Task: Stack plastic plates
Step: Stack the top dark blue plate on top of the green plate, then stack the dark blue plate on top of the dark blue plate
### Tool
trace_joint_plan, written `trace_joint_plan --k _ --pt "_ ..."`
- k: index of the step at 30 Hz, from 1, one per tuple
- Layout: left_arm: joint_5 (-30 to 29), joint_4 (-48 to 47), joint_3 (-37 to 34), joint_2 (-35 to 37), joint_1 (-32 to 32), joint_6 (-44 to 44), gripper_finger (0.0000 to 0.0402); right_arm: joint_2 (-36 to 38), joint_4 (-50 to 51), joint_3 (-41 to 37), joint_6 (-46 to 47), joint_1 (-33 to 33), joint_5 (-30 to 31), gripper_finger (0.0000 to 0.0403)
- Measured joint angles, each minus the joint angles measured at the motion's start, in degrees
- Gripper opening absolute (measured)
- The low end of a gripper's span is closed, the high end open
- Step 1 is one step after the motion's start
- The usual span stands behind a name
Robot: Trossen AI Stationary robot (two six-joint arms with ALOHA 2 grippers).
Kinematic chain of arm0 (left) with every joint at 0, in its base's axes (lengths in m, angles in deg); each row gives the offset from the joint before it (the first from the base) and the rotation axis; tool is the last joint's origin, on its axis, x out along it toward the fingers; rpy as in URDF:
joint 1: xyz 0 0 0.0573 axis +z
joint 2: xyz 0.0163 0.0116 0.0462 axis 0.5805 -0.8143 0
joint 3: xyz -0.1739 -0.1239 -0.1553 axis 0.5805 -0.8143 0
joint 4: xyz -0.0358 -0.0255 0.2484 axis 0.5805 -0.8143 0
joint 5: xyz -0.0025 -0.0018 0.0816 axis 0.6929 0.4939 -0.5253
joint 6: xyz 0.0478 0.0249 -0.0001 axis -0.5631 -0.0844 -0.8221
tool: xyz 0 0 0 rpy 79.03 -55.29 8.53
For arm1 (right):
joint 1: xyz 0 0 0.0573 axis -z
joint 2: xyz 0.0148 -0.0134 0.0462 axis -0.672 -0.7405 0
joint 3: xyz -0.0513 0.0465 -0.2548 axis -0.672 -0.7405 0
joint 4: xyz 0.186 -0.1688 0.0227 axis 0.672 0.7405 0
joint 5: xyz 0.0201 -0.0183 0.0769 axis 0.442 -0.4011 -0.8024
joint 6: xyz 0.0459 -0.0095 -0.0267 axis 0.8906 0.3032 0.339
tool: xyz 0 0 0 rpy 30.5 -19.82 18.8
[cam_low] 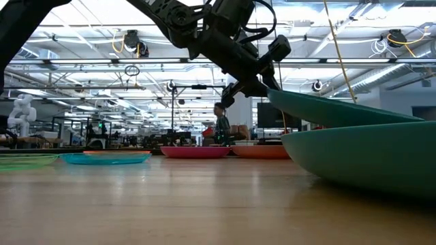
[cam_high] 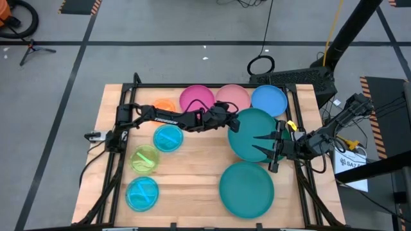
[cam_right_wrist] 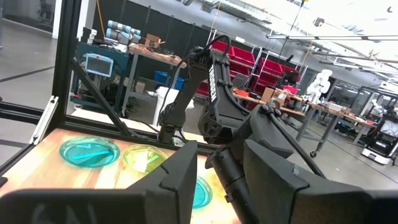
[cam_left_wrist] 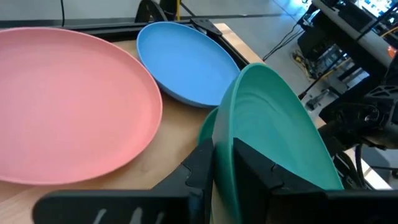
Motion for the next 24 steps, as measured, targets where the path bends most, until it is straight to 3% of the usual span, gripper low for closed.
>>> trace_joint_plan --k 6,17,24 --pt "0.27 0.0 0.0 0.0 0.0 0.35 0.0061 0.01 0.02 0.0 0.0 0.01 0.0 0.0123" --pt "0.42 0.05 0.0 0.0 0.0 0.79 0.0121 0.0 0.26 0.0 0.0 0.0 0.0 0.0123" --pt "0.46 -0.04 0.0 0.0 0.0 -2.59 0.0125 0.0 1.15 0.0 0.26 0.0 0.13 0.0123"
